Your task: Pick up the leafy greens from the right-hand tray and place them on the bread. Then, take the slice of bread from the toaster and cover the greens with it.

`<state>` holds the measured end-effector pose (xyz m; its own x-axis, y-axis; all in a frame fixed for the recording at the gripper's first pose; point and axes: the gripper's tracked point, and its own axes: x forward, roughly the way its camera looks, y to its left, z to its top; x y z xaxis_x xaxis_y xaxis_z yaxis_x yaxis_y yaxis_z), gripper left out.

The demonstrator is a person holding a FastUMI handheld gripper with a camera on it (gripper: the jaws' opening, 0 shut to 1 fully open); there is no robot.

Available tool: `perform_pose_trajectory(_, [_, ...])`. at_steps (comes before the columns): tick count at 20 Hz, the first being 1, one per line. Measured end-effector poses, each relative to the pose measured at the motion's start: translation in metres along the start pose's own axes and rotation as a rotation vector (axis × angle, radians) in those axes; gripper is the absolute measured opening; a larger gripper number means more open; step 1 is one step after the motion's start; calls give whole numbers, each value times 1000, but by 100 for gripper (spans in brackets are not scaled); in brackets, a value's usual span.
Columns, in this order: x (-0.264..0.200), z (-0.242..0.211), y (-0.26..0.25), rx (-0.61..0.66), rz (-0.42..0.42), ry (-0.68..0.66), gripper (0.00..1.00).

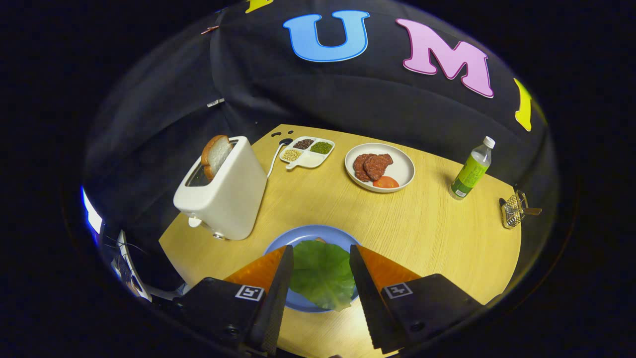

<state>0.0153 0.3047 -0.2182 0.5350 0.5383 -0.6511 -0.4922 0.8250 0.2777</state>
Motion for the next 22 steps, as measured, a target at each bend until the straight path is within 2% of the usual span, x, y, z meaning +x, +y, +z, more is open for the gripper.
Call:
perform_pose_trajectory(6, [-9, 64, 51, -17, 49, -93, 72])
perform_pose_trajectory(12, [12, 120, 116, -44, 101, -150, 72])
perform_pose_trajectory(17, [53, 136, 166, -58, 128, -124, 72])
perform_pose_trajectory(22, [97, 136, 192, -83, 97, -74, 72])
